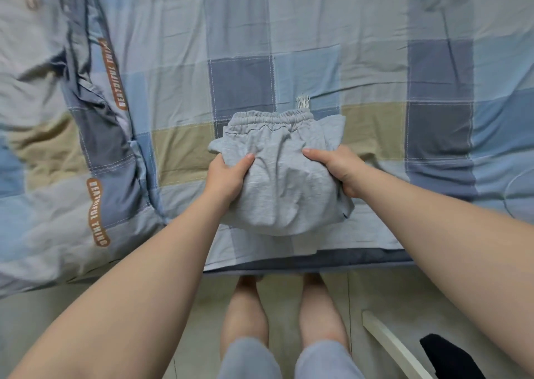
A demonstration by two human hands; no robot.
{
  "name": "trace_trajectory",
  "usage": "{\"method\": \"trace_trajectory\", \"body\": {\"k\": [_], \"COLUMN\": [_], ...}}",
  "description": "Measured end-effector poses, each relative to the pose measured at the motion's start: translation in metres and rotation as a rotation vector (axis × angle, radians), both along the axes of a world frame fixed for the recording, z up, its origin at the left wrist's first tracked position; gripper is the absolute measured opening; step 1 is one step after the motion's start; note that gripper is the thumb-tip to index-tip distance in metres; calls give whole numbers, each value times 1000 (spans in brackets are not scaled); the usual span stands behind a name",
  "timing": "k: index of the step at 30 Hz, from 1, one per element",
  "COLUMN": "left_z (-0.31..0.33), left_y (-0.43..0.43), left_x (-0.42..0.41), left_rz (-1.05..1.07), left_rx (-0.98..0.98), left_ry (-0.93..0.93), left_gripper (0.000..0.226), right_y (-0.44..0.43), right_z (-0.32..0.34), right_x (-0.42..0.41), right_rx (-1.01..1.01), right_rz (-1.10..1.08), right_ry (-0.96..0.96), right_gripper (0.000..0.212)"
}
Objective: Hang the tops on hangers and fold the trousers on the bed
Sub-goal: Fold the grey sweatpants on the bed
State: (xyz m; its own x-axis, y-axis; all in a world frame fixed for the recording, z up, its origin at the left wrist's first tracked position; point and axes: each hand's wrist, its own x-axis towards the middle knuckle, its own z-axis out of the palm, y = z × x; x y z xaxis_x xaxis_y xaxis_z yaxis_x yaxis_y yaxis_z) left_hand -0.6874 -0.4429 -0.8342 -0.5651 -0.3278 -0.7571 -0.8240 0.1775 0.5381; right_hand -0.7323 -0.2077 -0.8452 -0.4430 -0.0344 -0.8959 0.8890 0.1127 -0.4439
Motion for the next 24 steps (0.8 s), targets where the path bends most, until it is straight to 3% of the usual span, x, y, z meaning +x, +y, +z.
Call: {"method": "trace_trajectory", "body": {"k": [4,12,24], "left_z": [77,230,370], "left_y": [6,9,58], "left_x": [8,37,60], "left_rz": [-66,-251,-752], "left_rx": [39,84,227], "left_ry": [15,131,325], "left_gripper": [48,48,47], "right_y": [7,10,21], "right_z": [87,272,403], "right_x": [24,99,247], "right_rx": [32,68,212], "right_rz": [-77,-298,-851], "right_ry": [31,151,416], "right_gripper": [60,23,25]}}
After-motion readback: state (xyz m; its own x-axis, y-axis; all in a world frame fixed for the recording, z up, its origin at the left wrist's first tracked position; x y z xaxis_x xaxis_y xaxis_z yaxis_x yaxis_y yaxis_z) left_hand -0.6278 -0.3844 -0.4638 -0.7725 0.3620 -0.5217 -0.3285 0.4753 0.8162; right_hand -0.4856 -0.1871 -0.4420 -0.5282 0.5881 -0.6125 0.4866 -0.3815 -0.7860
